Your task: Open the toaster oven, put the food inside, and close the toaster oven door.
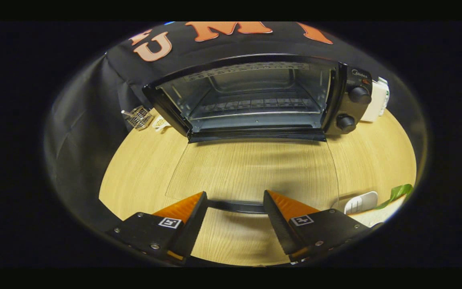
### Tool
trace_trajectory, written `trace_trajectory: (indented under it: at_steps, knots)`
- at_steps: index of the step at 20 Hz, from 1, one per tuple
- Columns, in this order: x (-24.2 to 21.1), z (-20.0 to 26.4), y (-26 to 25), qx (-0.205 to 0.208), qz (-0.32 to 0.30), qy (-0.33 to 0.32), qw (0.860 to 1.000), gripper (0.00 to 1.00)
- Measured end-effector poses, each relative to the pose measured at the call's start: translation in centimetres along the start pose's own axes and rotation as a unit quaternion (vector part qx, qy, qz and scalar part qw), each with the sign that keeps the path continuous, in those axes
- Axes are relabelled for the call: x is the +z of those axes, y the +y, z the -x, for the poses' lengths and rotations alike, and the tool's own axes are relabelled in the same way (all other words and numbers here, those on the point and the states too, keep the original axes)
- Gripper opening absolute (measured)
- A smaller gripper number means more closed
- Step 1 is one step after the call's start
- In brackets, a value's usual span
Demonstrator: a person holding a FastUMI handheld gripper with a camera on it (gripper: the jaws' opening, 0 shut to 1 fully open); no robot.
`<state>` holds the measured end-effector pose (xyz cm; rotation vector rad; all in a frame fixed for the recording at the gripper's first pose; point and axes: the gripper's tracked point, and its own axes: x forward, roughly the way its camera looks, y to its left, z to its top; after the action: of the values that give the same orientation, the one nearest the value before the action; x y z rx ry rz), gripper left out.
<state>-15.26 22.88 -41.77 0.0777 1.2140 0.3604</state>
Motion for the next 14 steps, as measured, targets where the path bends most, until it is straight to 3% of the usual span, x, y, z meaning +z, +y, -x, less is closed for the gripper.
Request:
trace_trajectory:
  at_steps: [6, 10, 14]
  knots:
    - [-0.3, 2.7, 0.2, 0.015, 0.011, 0.022, 1.0, 0.83]
    - [1.7, 7.0, -1.8, 0.023, 0.012, -0.023, 0.999, 0.83]
    - [3.5, 11.1, -6.6, -0.001, 0.007, -0.061, 0.998, 0.86]
